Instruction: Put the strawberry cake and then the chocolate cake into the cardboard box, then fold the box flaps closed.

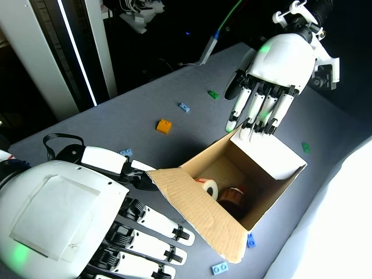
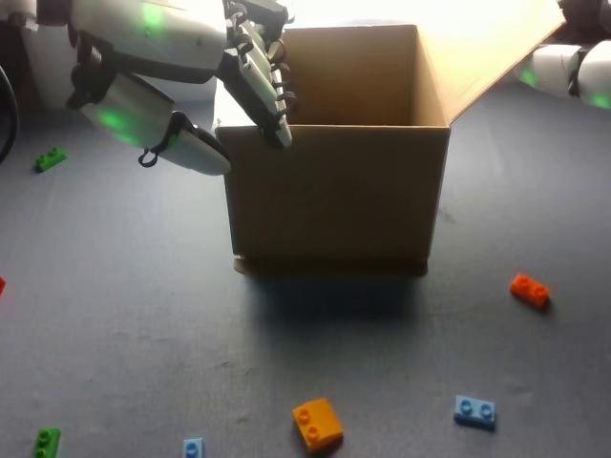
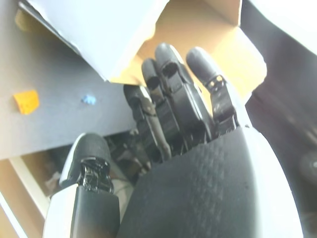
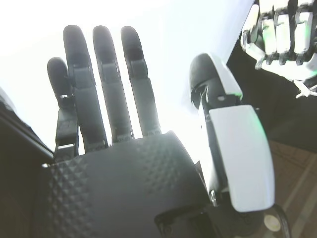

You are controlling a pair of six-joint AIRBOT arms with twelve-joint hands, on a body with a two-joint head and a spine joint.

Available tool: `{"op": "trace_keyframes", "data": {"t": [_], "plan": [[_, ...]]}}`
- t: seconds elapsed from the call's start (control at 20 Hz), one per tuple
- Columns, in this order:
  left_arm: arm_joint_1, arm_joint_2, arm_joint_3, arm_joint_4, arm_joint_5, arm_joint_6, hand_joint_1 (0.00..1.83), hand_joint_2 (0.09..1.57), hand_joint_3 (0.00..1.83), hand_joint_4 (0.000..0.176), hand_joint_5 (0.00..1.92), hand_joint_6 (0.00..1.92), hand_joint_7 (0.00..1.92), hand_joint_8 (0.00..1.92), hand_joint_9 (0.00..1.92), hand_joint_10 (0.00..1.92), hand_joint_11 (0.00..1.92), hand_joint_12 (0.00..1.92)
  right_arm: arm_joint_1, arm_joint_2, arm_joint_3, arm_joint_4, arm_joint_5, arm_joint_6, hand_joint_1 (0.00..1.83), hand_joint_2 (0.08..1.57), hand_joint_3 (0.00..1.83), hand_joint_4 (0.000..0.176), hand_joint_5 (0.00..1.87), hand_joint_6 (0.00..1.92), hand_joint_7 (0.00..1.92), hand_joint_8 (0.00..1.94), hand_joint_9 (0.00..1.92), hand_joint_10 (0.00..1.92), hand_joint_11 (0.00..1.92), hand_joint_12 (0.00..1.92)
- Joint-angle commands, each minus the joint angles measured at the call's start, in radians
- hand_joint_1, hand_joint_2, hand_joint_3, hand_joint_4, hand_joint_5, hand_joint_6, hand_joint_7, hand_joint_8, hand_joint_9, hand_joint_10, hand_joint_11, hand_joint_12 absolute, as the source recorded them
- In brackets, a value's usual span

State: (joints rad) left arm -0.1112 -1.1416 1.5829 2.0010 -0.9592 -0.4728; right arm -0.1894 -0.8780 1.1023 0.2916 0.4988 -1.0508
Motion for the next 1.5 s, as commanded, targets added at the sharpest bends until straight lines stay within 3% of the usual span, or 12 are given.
{"op": "trace_keyframes", "data": {"t": [0.0,0.55,1.05,1.45], "plan": [[-0.025,0.019,0.016,-0.054,0.113,0.020,0.26,1.33,0.00,0.000,0.61,0.00,0.70,0.00,0.64,0.10,0.06,1.35,0.022,0.015,-0.005,-0.009,0.119,0.003,0.12,1.29,0.00,0.000,0.70,0.00,0.73,0.00,0.78,0.10,0.18,1.36],[-0.079,0.024,0.043,-0.002,0.099,0.002,0.25,1.33,0.00,0.000,0.62,0.00,0.70,0.00,0.65,0.06,0.07,1.31,0.094,0.011,-0.051,-0.016,0.097,-0.006,0.10,1.29,0.00,0.000,0.64,0.00,0.70,0.00,0.76,0.07,0.18,1.36],[-0.023,0.000,0.069,0.017,0.108,0.012,0.28,1.34,0.00,0.000,0.62,0.00,0.70,0.00,0.67,0.05,0.08,1.32,0.114,-0.060,-0.059,-0.019,0.089,-0.022,0.10,1.30,0.00,0.000,0.64,0.00,0.70,0.00,0.77,0.05,0.18,1.39],[0.006,-0.091,0.183,0.024,0.104,0.023,0.28,1.33,0.00,0.000,0.62,0.00,0.70,0.00,0.69,0.04,0.07,1.31,0.112,-0.108,-0.058,-0.019,0.081,-0.052,0.15,1.27,0.00,0.000,0.62,0.00,0.68,0.00,0.78,0.05,0.17,1.38]]}}
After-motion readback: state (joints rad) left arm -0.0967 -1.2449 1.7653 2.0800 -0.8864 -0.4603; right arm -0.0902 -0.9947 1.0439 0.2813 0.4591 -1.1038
